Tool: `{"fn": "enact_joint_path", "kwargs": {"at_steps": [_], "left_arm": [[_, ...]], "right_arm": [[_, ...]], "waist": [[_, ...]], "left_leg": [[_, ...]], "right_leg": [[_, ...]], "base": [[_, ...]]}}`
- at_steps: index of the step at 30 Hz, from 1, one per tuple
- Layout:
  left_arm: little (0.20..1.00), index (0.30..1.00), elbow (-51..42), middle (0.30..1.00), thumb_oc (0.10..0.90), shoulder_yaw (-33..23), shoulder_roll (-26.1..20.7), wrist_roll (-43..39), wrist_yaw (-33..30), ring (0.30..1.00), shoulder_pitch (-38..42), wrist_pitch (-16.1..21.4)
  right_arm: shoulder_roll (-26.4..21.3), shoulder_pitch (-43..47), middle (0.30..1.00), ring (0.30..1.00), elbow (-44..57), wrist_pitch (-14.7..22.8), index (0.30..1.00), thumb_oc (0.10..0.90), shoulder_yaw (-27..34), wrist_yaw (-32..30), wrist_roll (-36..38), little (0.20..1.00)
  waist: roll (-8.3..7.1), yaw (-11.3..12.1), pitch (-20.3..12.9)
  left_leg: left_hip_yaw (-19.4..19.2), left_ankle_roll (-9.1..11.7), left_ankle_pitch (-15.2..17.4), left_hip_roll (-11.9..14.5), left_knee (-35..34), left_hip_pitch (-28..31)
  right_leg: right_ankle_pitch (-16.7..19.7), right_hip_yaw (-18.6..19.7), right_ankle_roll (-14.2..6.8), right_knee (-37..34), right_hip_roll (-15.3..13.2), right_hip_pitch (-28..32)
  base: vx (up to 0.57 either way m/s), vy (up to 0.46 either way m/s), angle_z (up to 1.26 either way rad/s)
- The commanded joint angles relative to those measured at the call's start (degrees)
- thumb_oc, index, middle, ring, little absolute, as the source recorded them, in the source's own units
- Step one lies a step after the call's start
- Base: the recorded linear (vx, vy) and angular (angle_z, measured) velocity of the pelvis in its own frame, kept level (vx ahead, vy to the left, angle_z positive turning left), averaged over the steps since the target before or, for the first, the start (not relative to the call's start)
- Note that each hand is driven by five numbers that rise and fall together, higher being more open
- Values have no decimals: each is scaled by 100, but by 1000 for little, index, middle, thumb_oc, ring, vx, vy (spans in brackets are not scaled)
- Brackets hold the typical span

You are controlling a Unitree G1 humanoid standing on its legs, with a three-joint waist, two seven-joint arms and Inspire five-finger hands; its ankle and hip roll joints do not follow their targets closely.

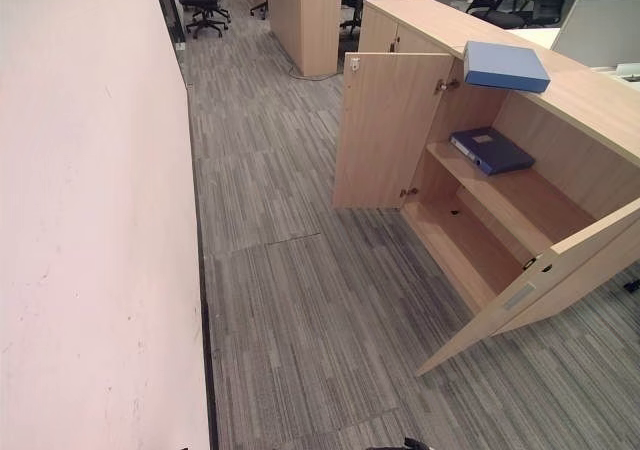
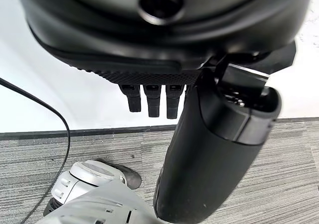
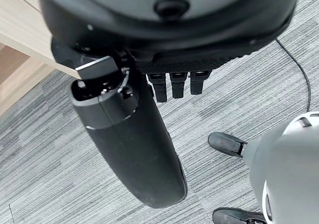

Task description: Put the empty folder in the office cabinet

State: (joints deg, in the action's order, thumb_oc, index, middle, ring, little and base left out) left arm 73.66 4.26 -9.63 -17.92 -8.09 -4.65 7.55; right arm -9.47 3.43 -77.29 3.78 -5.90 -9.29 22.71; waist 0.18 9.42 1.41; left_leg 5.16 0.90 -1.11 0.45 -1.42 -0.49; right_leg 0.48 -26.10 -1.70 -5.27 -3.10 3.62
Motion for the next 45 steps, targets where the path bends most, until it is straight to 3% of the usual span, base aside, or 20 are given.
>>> {"fn": "enact_joint_path", "kwargs": {"at_steps": [1,14,39,43,45], "left_arm": [[900,900,189,900,800,-178,-168,-121,-97,900,243,180],[900,900,345,900,800,-224,-125,-276,206,900,207,42],[900,900,410,900,800,-309,-115,-397,311,900,227,-22],[900,900,341,900,800,-252,-115,-391,300,900,310,-4],[900,900,228,900,800,-230,-83,-500,330,900,353,42]], "right_arm": [[-30,323,900,900,6,140,900,800,0,-68,97,900],[-43,258,900,900,52,53,900,800,-91,55,-78,900],[-87,283,900,900,43,-96,900,800,-294,210,-367,900],[-145,329,900,900,5,-119,900,800,-305,217,-464,900],[-254,401,900,900,-30,-143,900,800,-347,267,-599,900]], "waist": [[-280,-6,-3],[-215,-82,30],[-251,-14,56],[-286,4,207],[-282,74,392]], "left_leg": [[560,276,-57,-94,-358,-85],[514,281,-28,-60,-358,-13],[594,223,66,-100,-358,163],[508,209,298,-240,345,-160],[266,316,490,-443,1625,-774]], "right_leg": [[-364,-4,-505,27,-350,628],[-400,38,-472,27,-323,668],[-499,27,-401,27,-311,844],[-548,44,-362,159,-421,859],[-688,65,-251,355,-532,864]], "base": [[-2,-37,0],[-1,-6,0],[16,-11,1],[13,-16,1],[-6,-12,7]]}}
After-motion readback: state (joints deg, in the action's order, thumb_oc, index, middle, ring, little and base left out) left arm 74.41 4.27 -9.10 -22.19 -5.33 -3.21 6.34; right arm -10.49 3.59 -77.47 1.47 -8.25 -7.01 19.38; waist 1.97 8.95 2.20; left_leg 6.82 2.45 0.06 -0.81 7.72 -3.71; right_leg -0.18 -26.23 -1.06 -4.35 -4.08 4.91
